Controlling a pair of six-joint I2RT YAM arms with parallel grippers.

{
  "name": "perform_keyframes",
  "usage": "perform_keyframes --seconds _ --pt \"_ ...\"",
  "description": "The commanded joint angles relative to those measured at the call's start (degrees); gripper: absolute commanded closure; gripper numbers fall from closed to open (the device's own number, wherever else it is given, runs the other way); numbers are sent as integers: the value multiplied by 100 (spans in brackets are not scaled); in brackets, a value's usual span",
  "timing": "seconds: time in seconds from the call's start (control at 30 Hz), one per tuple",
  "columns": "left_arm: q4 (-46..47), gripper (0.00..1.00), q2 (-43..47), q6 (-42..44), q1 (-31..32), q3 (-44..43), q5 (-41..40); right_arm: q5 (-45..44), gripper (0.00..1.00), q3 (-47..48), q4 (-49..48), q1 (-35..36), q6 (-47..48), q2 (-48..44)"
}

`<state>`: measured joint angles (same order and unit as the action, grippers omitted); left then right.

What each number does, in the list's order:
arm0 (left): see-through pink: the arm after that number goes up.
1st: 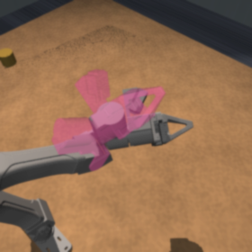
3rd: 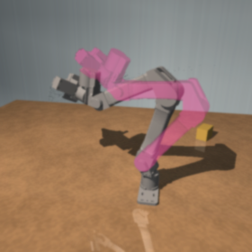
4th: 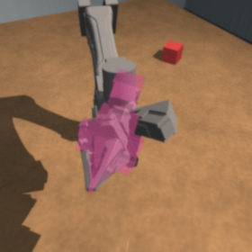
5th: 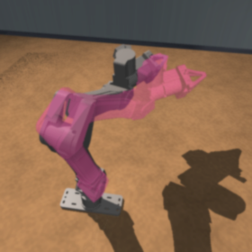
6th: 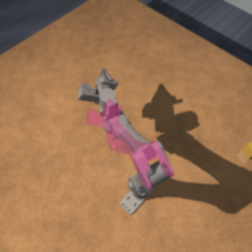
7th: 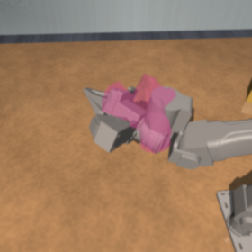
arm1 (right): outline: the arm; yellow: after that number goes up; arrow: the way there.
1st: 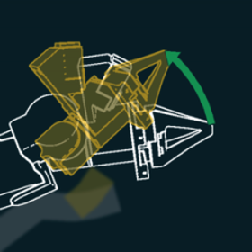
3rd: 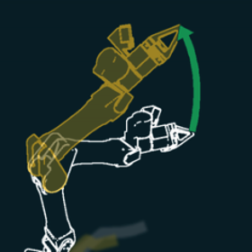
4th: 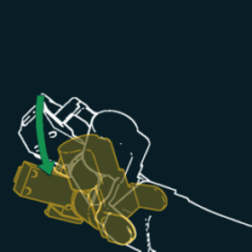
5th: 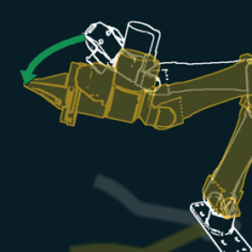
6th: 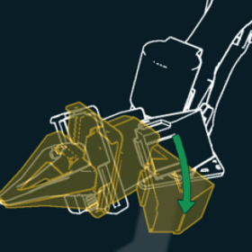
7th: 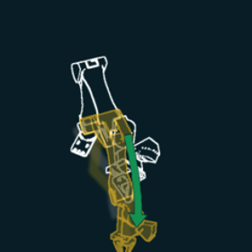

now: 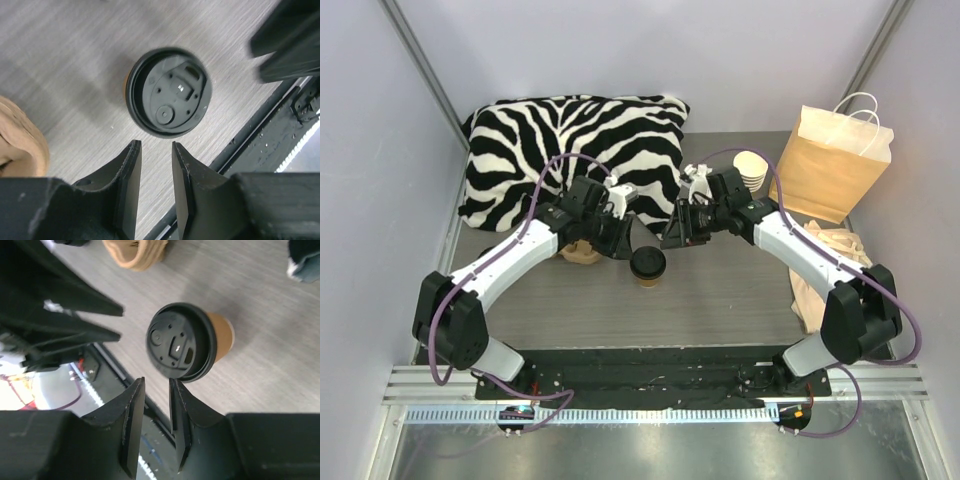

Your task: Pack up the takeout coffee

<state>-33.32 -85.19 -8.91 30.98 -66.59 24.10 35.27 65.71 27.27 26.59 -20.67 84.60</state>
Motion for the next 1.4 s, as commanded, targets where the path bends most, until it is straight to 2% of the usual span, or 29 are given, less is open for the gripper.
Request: perform_keyframes --seconds 0.0,0.27,0.73,0.97,1.0,1.13,1.2,1.37 --pt "-157 65 29 21 153 -582 -458 -678 66 459 77 171 291 118" --pt "-324 65 -68 -111 347 -830 -547 -943 66 566 192 294 370 109" --pt "124 65 -850 -208 435 -136 -257 -618 72 -304 -415 409 -7 900" --pt "124 66 -719 -208 417 -109 -300 -495 71 -279 -398 408 -78 804" --pt "107 66 -692 -199 391 -135 -309 -468 70 -200 -389 408 -95 787" --pt "-25 61 -543 -234 259 -337 -204 -187 53 38 -380 400 -183 611" --pt "-60 59 -385 -226 216 -434 -169 -47 48 178 -389 400 -166 549" --pt "-139 42 97 -269 49 -531 86 -28 30 319 -362 338 105 120"
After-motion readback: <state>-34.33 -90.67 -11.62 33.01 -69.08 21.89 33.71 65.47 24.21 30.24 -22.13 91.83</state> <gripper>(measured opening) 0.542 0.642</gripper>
